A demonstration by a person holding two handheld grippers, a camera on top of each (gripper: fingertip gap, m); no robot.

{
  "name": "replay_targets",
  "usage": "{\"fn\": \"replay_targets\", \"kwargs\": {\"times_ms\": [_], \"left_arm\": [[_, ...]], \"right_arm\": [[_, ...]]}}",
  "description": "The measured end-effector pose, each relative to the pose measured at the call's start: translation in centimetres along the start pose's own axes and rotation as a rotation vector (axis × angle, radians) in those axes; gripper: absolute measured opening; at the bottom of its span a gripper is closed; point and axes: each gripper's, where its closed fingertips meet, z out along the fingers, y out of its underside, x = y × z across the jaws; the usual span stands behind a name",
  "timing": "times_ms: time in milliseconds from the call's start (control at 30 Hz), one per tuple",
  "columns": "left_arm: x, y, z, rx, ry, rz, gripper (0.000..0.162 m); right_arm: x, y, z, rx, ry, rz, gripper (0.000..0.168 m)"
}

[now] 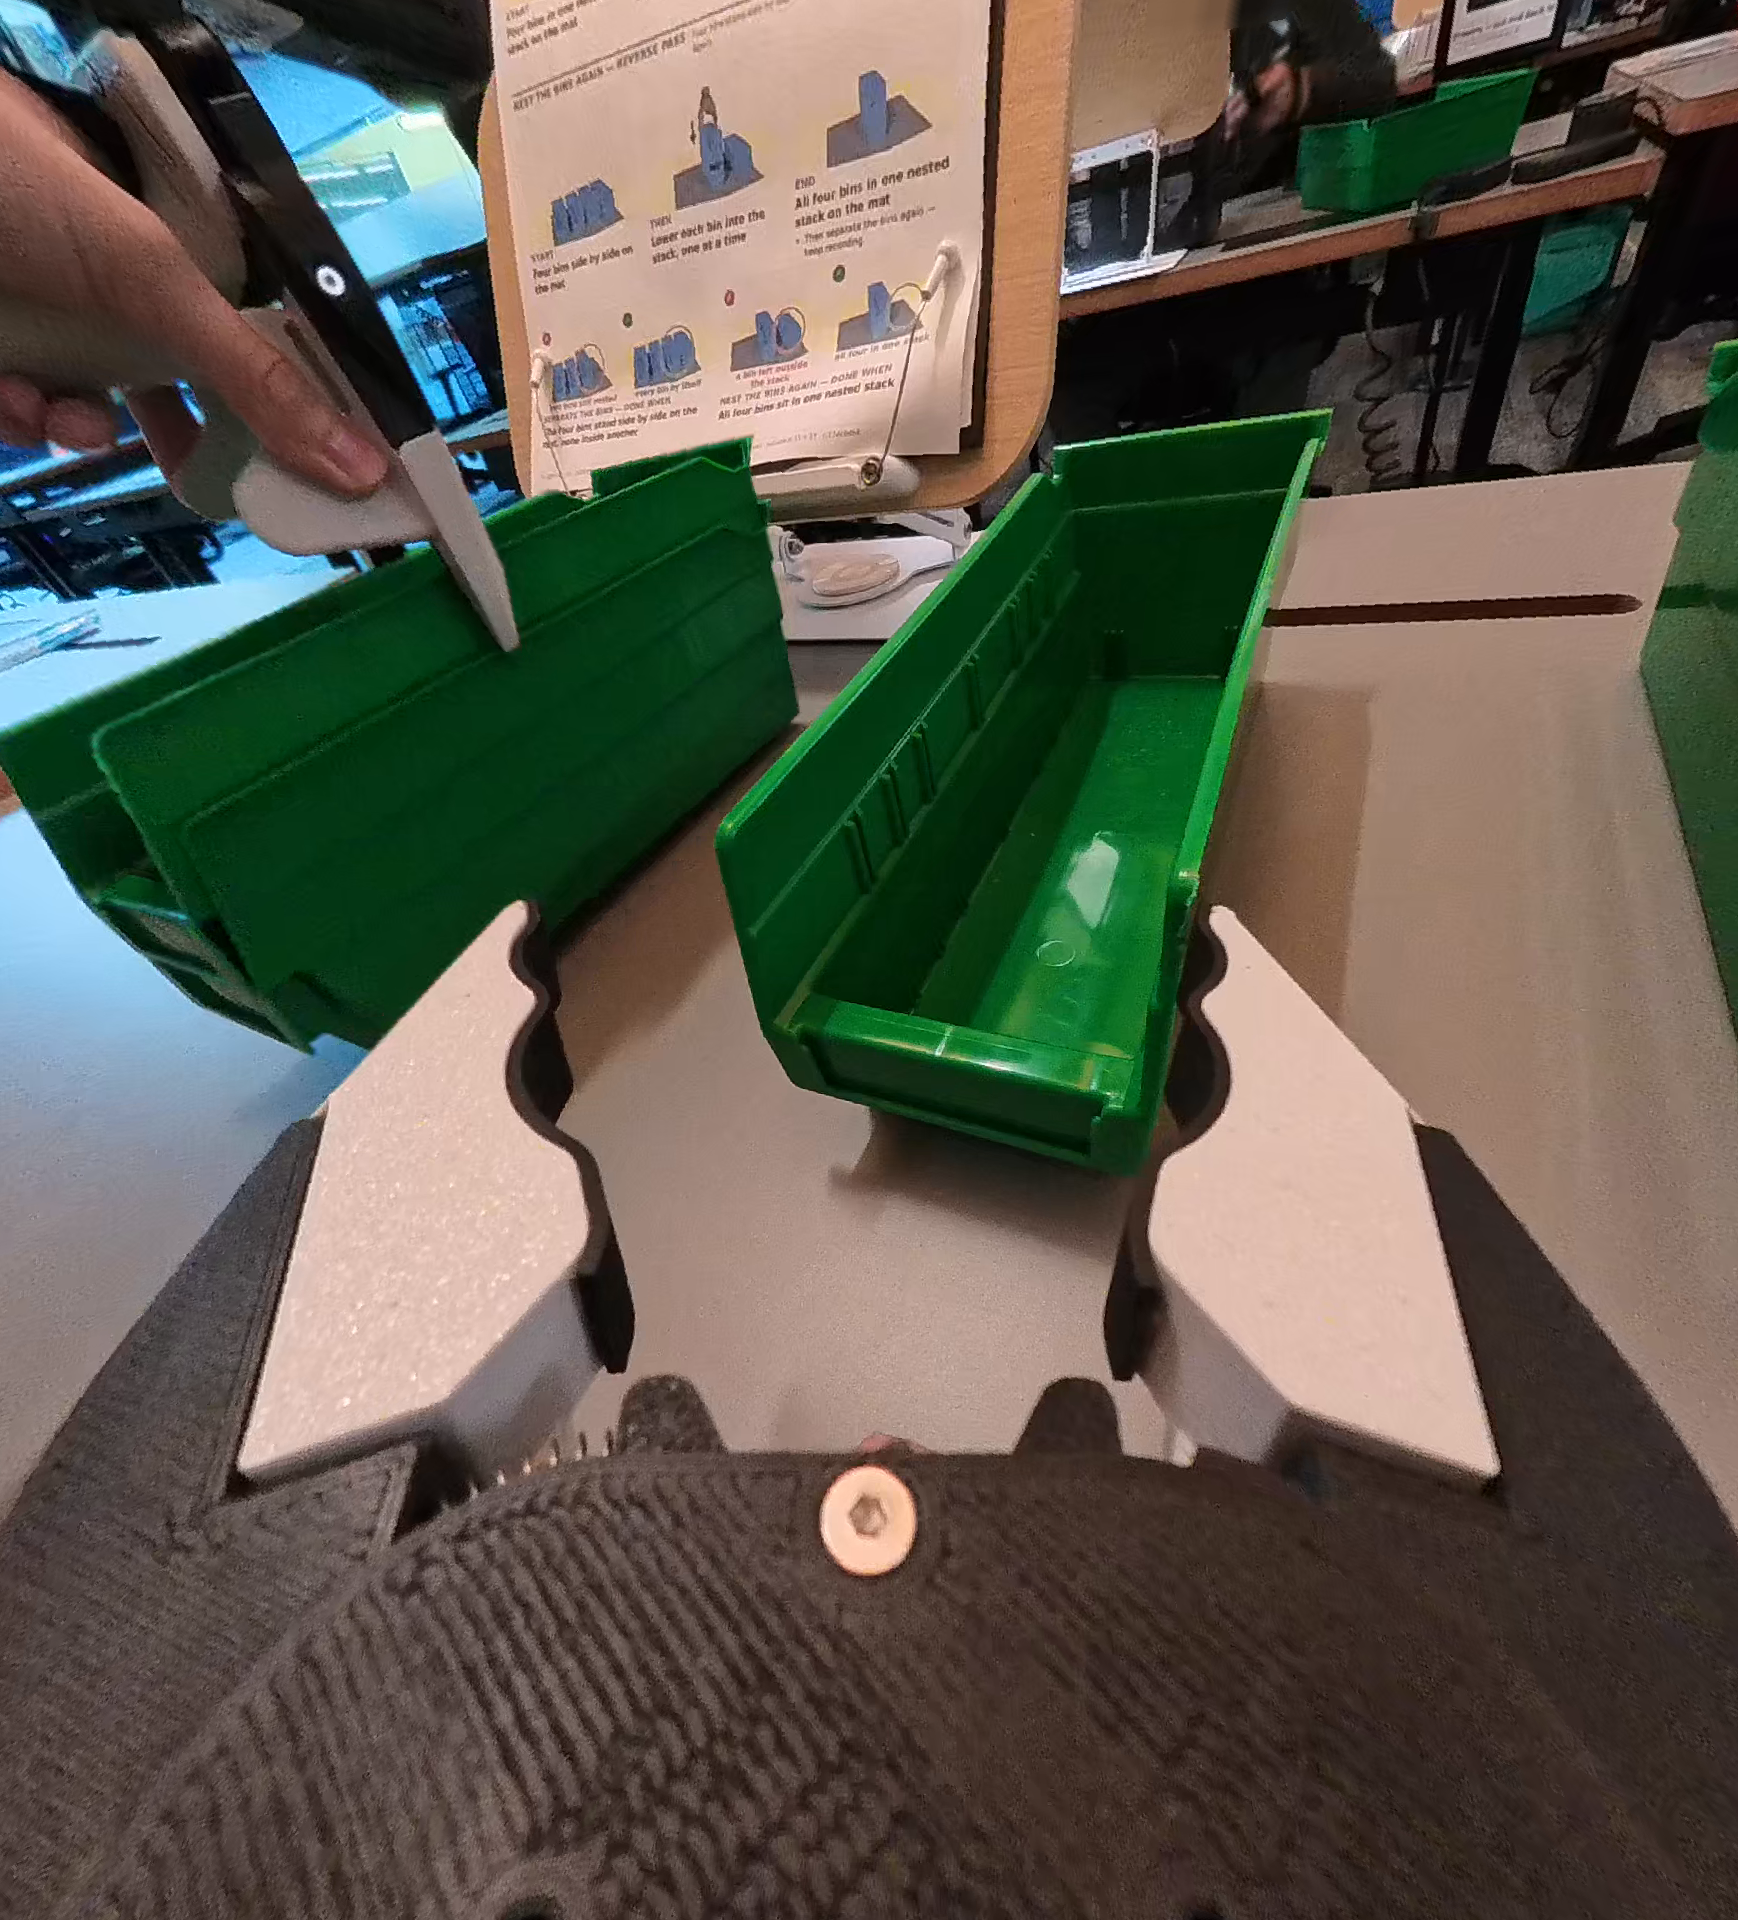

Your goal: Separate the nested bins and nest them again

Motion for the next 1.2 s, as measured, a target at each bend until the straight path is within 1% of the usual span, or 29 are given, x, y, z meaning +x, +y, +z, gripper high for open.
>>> {"fn": "replay_targets", "kwargs": {"times_ms": [133,400,500,600,733,833,933,967,1067,1167,1200], "left_arm": [[-1.0,0.3,-0.4,-0.002,-0.039,0.009,0.103],[-2.0,0.7,-1.4,0.047,-0.002,-0.024,0.102],[-2.8,1.1,-2.0,0.047,-0.026,-0.015,0.100],[-3.5,1.5,-2.3,0.045,-0.046,0.003,0.098],[-4.0,1.9,-2.2,0.044,-0.041,-0.002,0.096],[-4.6,2.1,-2.3,0.046,-0.086,0.010,0.095],[-3.9,2.1,-2.4,0.054,-0.003,-0.023,0.094],[-4.0,2.0,-2.4,0.059,-0.011,-0.027,0.094],[-4.9,1.7,-2.6,0.071,-0.104,0.003,0.093],[-4.4,1.6,-2.5,0.085,-0.033,-0.027,0.092],[-4.4,1.6,-2.4,0.085,-0.040,-0.030,0.093]], "right_arm": [[0.0,0.0,0.0,0.000,0.001,0.003,0.118],[-0.5,0.2,0.2,-0.019,-0.001,-0.015,0.120],[-0.7,0.3,0.2,-0.024,-0.003,-0.019,0.120],[-0.9,0.3,0.3,-0.030,-0.004,-0.014,0.125],[-1.1,0.4,0.2,-0.044,0.000,-0.040,0.127],[-1.2,0.1,0.1,-0.035,0.005,-0.053,0.127],[-1.2,0.1,0.1,-0.035,0.008,-0.057,0.128],[-1.3,0.0,0.1,-0.035,0.009,-0.060,0.128],[-1.4,-0.4,-0.2,-0.022,0.009,-0.070,0.127],[-1.5,-1.0,-0.6,-0.009,0.007,-0.079,0.126],[-1.6,-1.1,-0.6,-0.008,0.005,-0.084,0.126]]}}
